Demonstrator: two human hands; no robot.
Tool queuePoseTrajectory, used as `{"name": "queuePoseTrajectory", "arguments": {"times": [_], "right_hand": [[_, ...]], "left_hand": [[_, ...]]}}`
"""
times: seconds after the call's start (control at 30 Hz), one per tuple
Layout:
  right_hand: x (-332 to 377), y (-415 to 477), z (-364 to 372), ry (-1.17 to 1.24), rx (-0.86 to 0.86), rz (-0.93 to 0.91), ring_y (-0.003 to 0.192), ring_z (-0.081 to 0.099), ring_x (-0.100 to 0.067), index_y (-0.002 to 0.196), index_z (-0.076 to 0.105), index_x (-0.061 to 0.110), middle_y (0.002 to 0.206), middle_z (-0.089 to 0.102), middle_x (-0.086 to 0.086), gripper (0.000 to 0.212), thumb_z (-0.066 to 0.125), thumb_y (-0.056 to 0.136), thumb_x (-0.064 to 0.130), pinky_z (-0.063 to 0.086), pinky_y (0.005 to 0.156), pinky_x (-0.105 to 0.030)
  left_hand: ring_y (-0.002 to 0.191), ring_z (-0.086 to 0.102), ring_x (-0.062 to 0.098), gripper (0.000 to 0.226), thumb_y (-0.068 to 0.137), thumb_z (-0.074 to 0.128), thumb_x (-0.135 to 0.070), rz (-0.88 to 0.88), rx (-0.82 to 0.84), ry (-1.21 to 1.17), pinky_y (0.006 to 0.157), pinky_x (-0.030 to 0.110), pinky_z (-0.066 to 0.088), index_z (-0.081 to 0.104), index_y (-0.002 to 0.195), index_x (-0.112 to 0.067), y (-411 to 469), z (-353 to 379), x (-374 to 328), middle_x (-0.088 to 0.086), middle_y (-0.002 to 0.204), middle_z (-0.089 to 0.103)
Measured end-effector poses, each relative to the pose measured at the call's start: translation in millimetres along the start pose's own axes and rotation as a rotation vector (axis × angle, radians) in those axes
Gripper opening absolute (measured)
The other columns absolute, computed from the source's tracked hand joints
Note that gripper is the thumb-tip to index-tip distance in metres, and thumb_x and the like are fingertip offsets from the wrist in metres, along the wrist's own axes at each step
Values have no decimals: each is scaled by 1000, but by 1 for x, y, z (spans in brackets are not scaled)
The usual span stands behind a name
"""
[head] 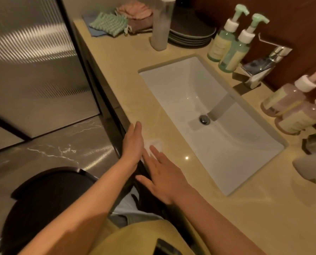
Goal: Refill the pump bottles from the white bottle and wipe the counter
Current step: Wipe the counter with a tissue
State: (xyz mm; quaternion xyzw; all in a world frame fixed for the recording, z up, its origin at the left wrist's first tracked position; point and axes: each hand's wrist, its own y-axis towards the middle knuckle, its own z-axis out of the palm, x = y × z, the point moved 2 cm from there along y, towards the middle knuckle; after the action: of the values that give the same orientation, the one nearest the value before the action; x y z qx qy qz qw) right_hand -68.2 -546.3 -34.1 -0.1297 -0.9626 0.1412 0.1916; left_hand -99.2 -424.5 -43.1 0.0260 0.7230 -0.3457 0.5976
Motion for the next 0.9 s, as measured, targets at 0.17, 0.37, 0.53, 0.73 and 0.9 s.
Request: {"name": "queuePoseTrajectory", "arguments": {"times": [0.17, 0.37, 0.53, 0.73, 0.9], "right_hand": [[-27, -88, -2, 119, -61, 129, 135, -21, 8, 138, -32, 40, 143, -35, 30, 75, 20, 91, 65, 1, 106, -11], [-54, -161, 15, -7, 189, 267, 137, 33, -10, 149, 24, 17, 155, 23, 9, 83, 32, 88, 72, 43, 92, -12], [-54, -130, 1, -71, 60, 156, 138, -23, -1, 142, -29, 28, 149, -30, 16, 83, 12, 87, 74, 5, 111, -16], [-42, -37, -7, 71, -71, 286, 142, -17, -11, 142, -29, 25, 150, -26, 6, 87, 13, 85, 75, -4, 116, -29], [1, -14, 0, 124, -52, 190, 141, -17, -10, 147, -20, 22, 154, -20, 3, 88, 21, 87, 72, -7, 113, -27]], "left_hand": [[139, 30, 16, 54, 101, 33, -42, 22, -25, -11, 112, 27, 19, 27, 149, -18, 5, 1, 4, -5, 151, 34], [135, 37, 17, 53, 100, 39, -39, 43, -38, 9, 113, 32, 26, 32, 148, -17, 10, -2, 7, -1, 147, 41], [135, 36, 14, 53, 100, 40, -35, 53, -24, 7, 110, 26, 26, 30, 148, -17, 10, -3, 9, -2, 148, 40], [138, 31, 12, 52, 102, 38, -32, 54, -10, -6, 102, 19, 22, 24, 150, -18, -1, -3, 8, -4, 152, 32], [138, 28, 8, 50, 102, 37, -28, 68, -12, 15, 101, 16, 20, 26, 149, -13, -11, -6, 8, -5, 152, 31]]}}
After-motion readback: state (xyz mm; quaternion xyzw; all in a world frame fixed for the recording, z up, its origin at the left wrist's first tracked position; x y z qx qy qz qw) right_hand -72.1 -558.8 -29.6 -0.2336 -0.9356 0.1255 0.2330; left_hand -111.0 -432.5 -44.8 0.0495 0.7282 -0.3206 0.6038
